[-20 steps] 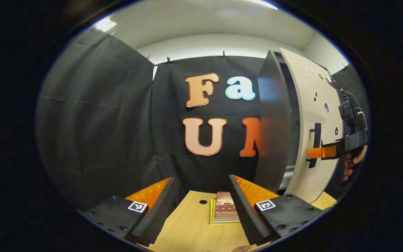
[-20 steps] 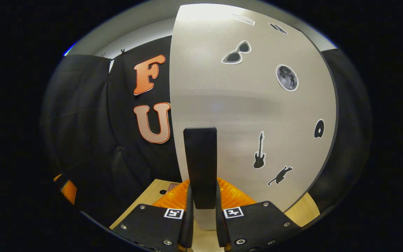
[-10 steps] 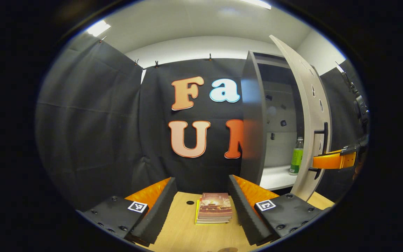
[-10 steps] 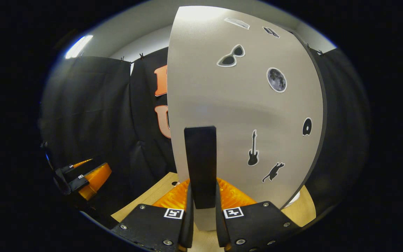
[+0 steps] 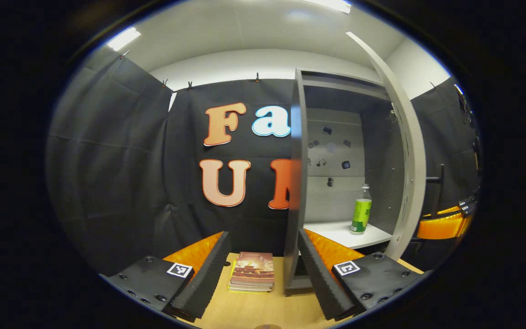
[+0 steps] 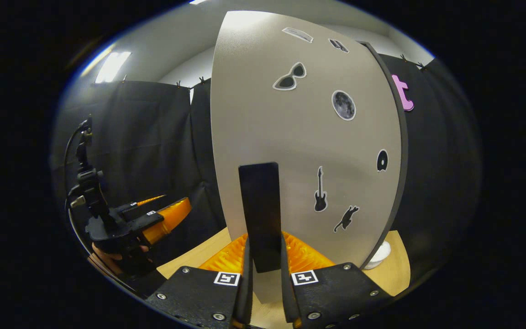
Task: Open the cabinet door with the right hand, grasp the bottle in the cabinet with the left hand and place it on the coaster, then close the cabinet door with the right hand.
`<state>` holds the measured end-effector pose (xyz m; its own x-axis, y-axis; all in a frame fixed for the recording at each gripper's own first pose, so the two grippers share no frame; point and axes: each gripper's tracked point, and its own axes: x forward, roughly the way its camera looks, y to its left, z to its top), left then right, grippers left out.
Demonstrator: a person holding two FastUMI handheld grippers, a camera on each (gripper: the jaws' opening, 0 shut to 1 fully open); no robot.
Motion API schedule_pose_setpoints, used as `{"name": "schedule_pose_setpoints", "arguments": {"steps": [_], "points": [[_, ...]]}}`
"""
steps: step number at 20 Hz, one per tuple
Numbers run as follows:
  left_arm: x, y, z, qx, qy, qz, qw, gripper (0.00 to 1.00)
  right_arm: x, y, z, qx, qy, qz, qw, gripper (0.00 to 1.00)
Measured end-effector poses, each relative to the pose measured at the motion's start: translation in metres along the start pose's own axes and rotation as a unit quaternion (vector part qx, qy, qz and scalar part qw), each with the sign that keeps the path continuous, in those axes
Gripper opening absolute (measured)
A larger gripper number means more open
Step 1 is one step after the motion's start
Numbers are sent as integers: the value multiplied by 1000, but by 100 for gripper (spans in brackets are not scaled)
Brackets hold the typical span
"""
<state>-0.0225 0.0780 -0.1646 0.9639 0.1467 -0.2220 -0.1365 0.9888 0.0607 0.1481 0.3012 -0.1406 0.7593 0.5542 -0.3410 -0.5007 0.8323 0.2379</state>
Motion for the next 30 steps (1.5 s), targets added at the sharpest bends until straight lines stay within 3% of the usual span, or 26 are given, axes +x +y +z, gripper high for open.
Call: {"name": "schedule_pose_setpoints", "arguments": {"steps": [4,11,18,21,24,27,28,29,30], "points": [[15,-50,3,-7,-6,-42,999,96,-7,-6,1,11,-4,15,1000,27],[37,-127,-3,-7,0,-103,995,96,-21,-19,1,31,-28,3,999,27],[63,-179,-9,-16,7,-152,988,96,-31,-30,1,55,-43,-47,996,26],[76,-202,-16,-18,10,-171,985,96,-33,-35,0,88,-51,-74,992,30],[89,-224,-21,-23,16,-192,981,96,-37,-39,-4,106,-47,-105,988,26],[104,-247,-25,-18,18,-210,977,97,-38,-46,-5,84,-42,-142,985,25],[110,-253,-25,-14,16,-212,977,97,-38,-47,-5,72,-41,-153,985,31],[118,-258,-26,-13,17,-215,976,97,-41,-47,-4,63,-39,-163,984,24],[124,-264,-27,-13,19,-221,975,96,-44,-48,-5,57,-39,-171,983,23]]}}
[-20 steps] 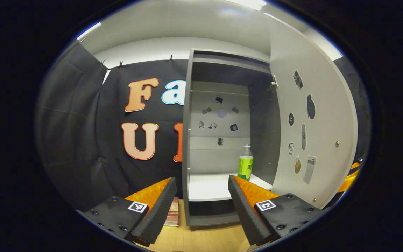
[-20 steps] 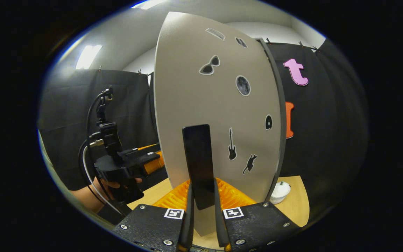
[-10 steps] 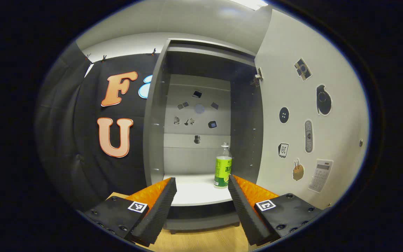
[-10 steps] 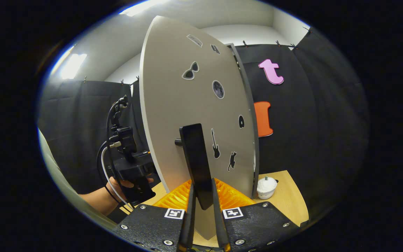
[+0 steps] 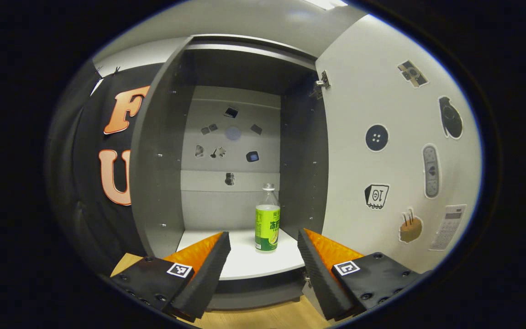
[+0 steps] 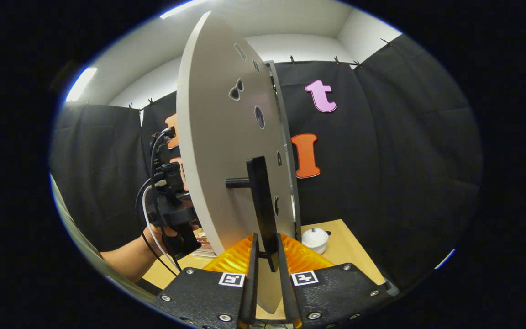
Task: Open the cabinet door with the right hand, grasp the bottle in the cabinet with the left hand and place it on the coaster, then close the cabinet door with the right hand.
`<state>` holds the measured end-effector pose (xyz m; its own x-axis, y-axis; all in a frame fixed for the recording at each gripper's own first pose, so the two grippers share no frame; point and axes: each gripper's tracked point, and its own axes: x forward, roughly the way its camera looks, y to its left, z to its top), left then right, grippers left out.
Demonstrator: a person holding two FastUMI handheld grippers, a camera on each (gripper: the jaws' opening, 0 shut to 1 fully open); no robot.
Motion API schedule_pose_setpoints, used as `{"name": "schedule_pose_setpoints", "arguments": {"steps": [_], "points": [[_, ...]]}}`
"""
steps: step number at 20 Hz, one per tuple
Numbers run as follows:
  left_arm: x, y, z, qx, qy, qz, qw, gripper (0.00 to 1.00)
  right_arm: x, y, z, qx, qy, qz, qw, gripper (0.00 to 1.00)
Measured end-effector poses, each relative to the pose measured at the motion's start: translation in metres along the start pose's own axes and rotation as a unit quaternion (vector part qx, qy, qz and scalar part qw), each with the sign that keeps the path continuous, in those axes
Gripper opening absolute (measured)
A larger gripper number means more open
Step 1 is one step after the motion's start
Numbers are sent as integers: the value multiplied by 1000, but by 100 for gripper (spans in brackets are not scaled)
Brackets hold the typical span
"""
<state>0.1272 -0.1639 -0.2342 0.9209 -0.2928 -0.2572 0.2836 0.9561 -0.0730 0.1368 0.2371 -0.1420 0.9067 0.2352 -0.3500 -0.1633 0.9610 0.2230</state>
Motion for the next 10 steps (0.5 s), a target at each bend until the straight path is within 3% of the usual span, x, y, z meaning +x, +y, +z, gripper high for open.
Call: {"name": "schedule_pose_setpoints", "arguments": {"steps": [3,4,5,6,7,8,9,10], "points": [[30,-6,-3,-6,3,-5,1000,97,-8,-6,1,5,-9,-20,1000,23],[40,-8,-6,-7,8,-5,1000,97,-12,-11,6,12,-17,-26,999,31],[50,-9,-8,-8,9,-5,1000,97,-17,-18,13,17,-27,-34,999,22],[60,-11,-10,-8,12,-6,1000,97,-21,-25,20,22,-41,-41,998,24],[72,-15,-13,-9,12,-9,1000,97,-25,-31,27,25,-54,-48,997,35],[82,-18,-16,-10,15,-10,1000,97,-32,-36,33,26,-65,-54,996,18],[91,-21,-19,-12,18,-11,1000,97,-34,-42,37,23,-72,-65,995,28],[102,-23,-24,-15,23,-10,1000,97,-34,-50,37,21,-74,-76,994,29]]}}
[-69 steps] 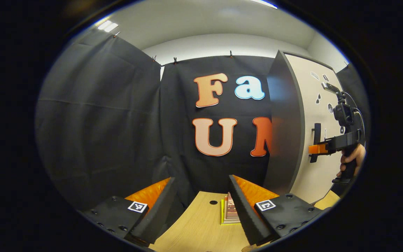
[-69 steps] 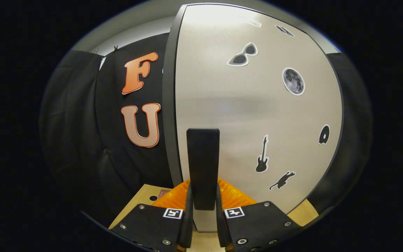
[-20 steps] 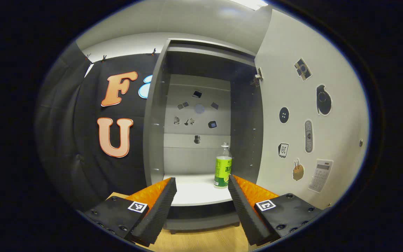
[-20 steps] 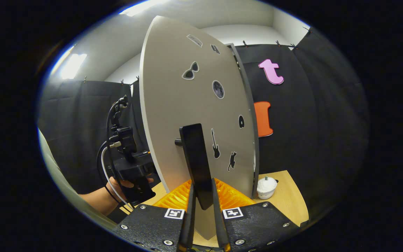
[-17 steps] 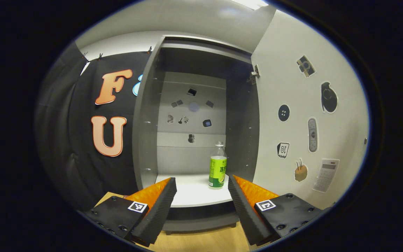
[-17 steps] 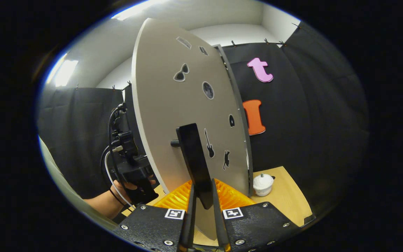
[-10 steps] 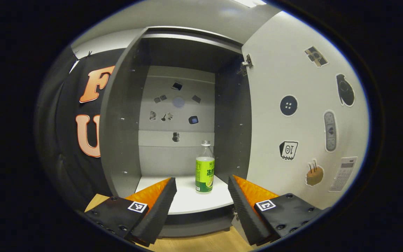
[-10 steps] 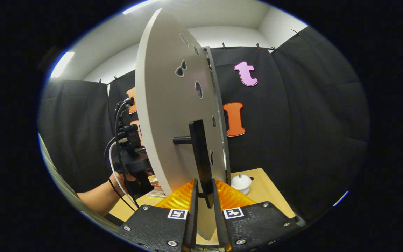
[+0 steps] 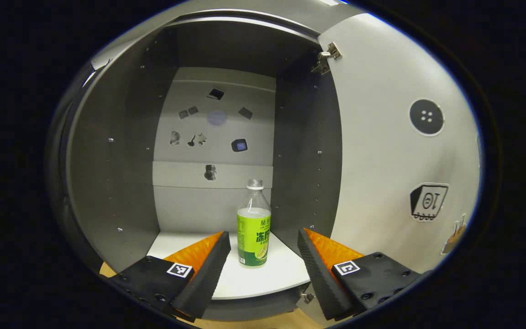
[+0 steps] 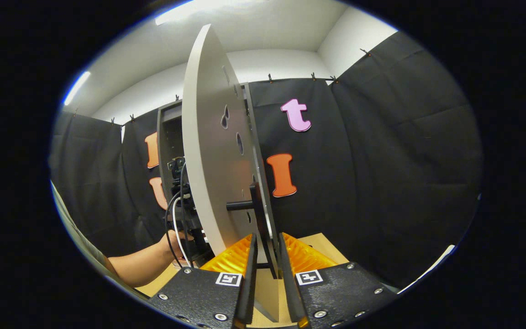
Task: Open the cabinet door with the right hand, grasp the bottle in the cabinet with the left hand and place it on the coaster, then close the cabinet door with the right hand.
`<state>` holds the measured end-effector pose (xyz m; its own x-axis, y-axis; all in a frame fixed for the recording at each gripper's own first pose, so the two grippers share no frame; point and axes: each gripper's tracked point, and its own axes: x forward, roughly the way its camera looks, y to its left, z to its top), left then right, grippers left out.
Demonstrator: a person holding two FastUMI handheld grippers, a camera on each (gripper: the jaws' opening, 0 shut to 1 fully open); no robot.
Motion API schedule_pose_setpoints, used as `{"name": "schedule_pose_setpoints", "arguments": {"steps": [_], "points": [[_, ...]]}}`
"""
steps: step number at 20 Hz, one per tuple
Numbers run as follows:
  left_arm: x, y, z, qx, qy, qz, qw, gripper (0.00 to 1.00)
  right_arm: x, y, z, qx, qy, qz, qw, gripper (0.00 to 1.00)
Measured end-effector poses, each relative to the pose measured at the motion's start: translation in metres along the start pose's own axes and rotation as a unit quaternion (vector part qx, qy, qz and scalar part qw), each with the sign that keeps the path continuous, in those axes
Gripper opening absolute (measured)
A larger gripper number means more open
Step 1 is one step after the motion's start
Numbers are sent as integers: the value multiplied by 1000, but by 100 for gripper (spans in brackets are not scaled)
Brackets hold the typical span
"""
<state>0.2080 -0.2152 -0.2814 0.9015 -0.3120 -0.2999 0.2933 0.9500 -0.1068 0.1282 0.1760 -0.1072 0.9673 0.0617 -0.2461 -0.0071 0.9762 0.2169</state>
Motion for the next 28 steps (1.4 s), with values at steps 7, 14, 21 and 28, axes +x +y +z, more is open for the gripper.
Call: {"name": "schedule_pose_setpoints", "arguments": {"steps": [7,14,21,28], "points": [[67,8,-26,-10,41,12,999,97,2,-14,4,18,-13,-9,1000,37],[102,14,-54,-7,65,9,998,97,4,-25,6,24,-22,-22,999,54],[96,19,-40,-9,35,6,999,77,6,-25,1,17,-16,-24,999,47],[43,27,-29,13,9,18,1000,77,13,-27,-5,31,-7,-6,999,54]]}}
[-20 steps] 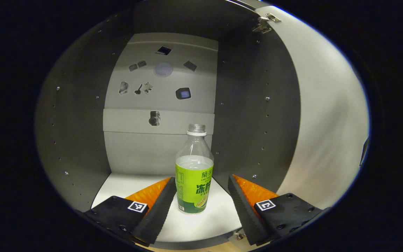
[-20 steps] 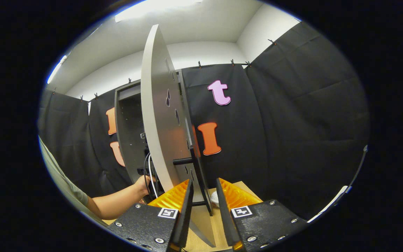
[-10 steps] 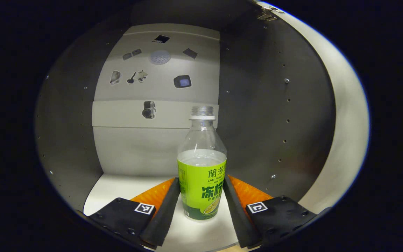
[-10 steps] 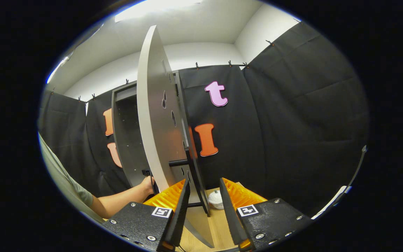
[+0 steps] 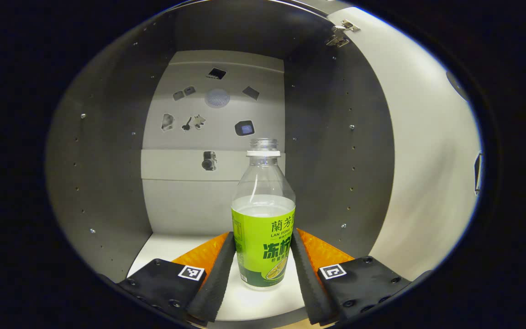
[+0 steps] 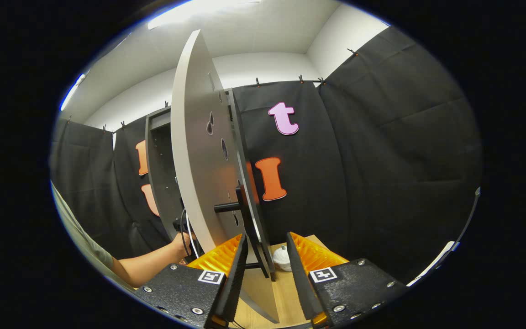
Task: Open the cabinet door with the right hand, grasp the bottle in the cabinet with the left hand and place it on the coaster, then close the cabinet door with the right hand.
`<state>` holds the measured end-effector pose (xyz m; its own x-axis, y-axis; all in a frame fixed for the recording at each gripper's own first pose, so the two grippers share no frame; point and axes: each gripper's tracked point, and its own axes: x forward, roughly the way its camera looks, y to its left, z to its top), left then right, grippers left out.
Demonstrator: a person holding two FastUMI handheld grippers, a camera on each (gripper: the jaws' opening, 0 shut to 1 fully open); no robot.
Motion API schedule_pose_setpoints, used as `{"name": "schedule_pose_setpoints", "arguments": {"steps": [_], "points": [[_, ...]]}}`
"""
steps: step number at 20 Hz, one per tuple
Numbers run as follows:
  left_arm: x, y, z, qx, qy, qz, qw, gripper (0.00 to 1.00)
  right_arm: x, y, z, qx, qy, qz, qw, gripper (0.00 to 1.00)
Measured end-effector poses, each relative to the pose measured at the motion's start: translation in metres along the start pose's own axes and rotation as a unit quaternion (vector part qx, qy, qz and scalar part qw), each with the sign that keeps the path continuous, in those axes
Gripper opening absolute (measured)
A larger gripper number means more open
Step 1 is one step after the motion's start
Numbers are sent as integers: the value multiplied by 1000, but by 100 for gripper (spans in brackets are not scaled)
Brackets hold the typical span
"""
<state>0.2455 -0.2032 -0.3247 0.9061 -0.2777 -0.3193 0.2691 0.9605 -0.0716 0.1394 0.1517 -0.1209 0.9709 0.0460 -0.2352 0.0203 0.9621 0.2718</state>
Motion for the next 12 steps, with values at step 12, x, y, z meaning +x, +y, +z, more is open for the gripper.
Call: {"name": "schedule_pose_setpoints", "arguments": {"steps": [12], "points": [[-148,43,0,2,-36,97,995,75,-5,2,-10,10,26,88,996,54]]}}
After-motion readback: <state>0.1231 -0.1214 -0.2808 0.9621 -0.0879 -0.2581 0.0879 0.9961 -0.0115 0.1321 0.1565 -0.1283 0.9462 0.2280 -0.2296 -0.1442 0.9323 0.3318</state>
